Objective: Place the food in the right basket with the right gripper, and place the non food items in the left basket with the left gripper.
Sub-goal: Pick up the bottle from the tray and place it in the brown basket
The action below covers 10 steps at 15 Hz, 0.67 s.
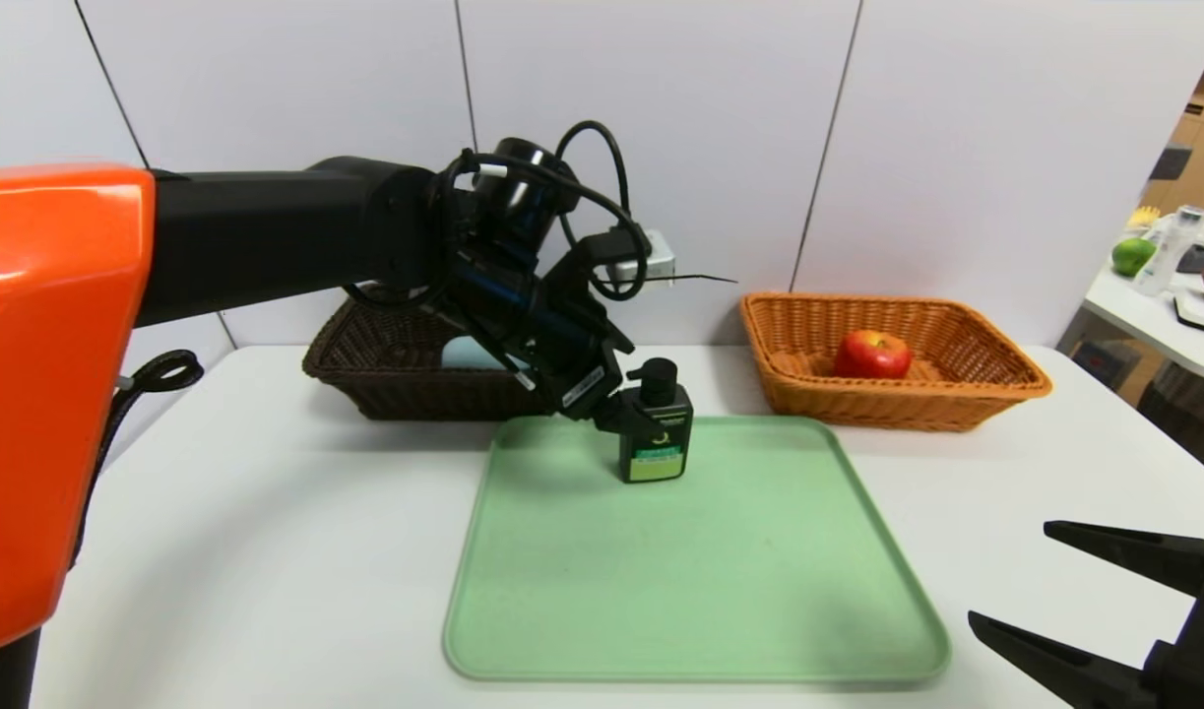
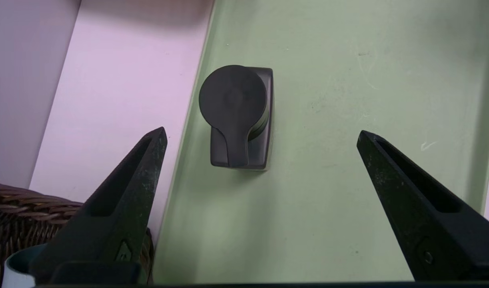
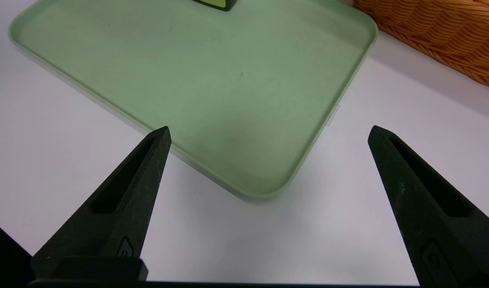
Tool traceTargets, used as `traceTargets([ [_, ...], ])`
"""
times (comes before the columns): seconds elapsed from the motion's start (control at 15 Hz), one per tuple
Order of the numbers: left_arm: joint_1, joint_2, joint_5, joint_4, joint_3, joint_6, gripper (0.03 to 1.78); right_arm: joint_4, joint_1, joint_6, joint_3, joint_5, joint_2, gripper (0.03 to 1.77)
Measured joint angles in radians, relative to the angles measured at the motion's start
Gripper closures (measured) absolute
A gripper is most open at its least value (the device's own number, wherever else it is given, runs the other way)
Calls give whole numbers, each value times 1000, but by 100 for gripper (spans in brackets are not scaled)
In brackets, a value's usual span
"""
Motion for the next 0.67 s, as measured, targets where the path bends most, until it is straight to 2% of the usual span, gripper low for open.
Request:
traceTargets([
  [0.67, 1, 68, 4, -22, 0, -1, 12, 0, 0, -2, -1, 1, 0, 10],
])
